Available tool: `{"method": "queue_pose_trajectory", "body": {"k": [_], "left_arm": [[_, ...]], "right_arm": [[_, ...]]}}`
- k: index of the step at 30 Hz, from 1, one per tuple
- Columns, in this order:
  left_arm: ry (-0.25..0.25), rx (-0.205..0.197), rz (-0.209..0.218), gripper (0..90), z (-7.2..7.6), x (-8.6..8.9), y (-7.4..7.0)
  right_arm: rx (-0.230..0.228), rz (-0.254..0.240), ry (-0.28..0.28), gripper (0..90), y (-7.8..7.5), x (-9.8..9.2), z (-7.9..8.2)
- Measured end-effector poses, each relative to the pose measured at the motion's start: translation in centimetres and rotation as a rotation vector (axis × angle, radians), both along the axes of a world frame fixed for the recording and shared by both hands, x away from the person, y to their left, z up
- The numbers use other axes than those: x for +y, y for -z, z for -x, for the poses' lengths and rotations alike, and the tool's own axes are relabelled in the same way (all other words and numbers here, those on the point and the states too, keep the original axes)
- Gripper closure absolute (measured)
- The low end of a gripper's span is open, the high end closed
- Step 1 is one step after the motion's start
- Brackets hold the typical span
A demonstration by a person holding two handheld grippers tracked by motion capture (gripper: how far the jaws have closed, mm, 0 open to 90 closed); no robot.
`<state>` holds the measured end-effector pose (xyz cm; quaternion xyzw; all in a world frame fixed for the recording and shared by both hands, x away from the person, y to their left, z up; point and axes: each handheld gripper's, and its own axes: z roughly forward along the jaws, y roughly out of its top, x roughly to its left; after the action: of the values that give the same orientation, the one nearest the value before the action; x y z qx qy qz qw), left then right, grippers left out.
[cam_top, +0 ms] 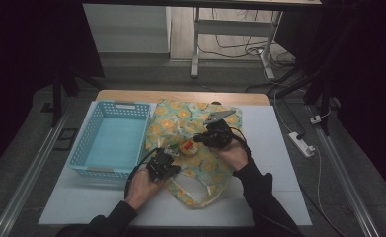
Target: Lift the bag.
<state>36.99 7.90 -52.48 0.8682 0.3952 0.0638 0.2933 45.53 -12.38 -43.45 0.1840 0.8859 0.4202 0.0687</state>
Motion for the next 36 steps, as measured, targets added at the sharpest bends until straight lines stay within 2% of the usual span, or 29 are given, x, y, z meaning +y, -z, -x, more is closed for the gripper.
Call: {"method": "queue_pose_trajectory", "body": {"k": [4, 10, 15, 19, 28, 36], "left_arm": [[0.002, -0.024, -0.024, 89.8, 0.2, -0.5, -0.5], [0.022, -0.036, -0.010, 89.8, 0.4, -1.0, -1.9], [0.034, -0.020, 0.036, 89.9, 0.0, -0.8, -3.0], [0.050, 0.013, 0.071, 90.0, -0.5, -0.5, -3.5], [0.082, 0.017, 0.100, 90.0, -0.7, 0.1, -4.9], [0.074, 0.007, 0.170, 90.0, -1.0, 1.5, -6.9]], "right_arm": [[0.000, -0.003, 0.004, 89.6, -0.1, -0.2, -0.1], [0.004, -0.003, 0.006, 89.6, -0.3, -0.4, -0.2], [0.004, -0.008, 0.000, 89.6, -0.6, -0.5, -0.2], [0.011, -0.008, -0.003, 89.7, -0.7, -0.6, -0.2], [0.017, -0.019, -0.007, 89.7, -0.9, -0.8, -0.3], [0.031, -0.023, -0.012, 89.7, -1.3, -0.9, -0.4]]}}
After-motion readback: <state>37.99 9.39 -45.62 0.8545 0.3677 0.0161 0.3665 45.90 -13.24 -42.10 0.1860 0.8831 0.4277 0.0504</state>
